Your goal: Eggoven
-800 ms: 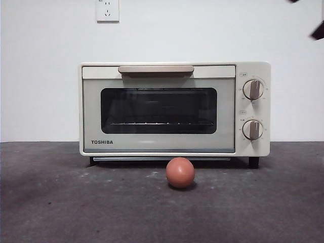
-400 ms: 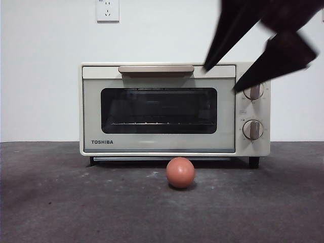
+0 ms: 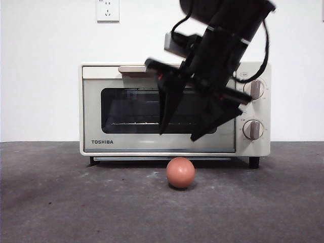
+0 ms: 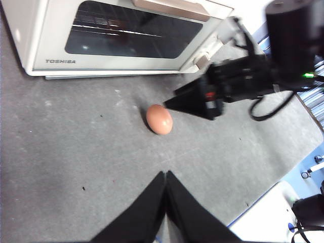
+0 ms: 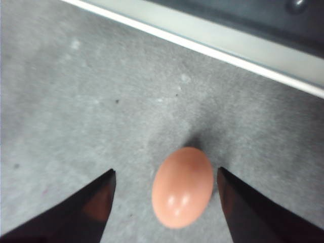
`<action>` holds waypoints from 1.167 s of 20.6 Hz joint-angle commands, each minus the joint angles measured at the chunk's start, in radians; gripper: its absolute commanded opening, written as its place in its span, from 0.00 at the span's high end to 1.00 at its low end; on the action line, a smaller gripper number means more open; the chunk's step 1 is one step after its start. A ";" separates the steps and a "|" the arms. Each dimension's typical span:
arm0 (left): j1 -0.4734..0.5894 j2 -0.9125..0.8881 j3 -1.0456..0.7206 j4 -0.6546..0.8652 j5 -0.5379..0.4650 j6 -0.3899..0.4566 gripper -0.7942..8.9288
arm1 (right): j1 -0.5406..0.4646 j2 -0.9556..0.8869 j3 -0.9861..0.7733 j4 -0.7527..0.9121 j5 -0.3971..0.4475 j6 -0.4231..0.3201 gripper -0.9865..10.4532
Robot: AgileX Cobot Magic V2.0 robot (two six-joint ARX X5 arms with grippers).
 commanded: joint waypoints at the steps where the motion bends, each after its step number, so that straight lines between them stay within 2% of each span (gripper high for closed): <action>1: -0.003 0.007 0.018 0.008 0.003 0.013 0.91 | 0.015 0.058 0.021 -0.006 0.019 0.012 0.63; 13: -0.003 0.007 0.018 0.010 0.003 0.013 0.91 | 0.028 0.164 0.021 0.021 0.037 0.020 0.64; 17: -0.003 0.007 0.018 0.010 0.003 0.013 0.91 | 0.026 0.164 0.021 -0.002 0.036 0.030 0.72; 22: -0.003 0.007 0.018 0.013 0.003 0.013 0.91 | 0.026 0.164 0.021 -0.008 0.028 0.025 0.91; 24: -0.003 0.011 0.018 0.034 0.003 0.010 0.91 | 0.027 0.159 0.021 -0.017 0.028 0.008 0.91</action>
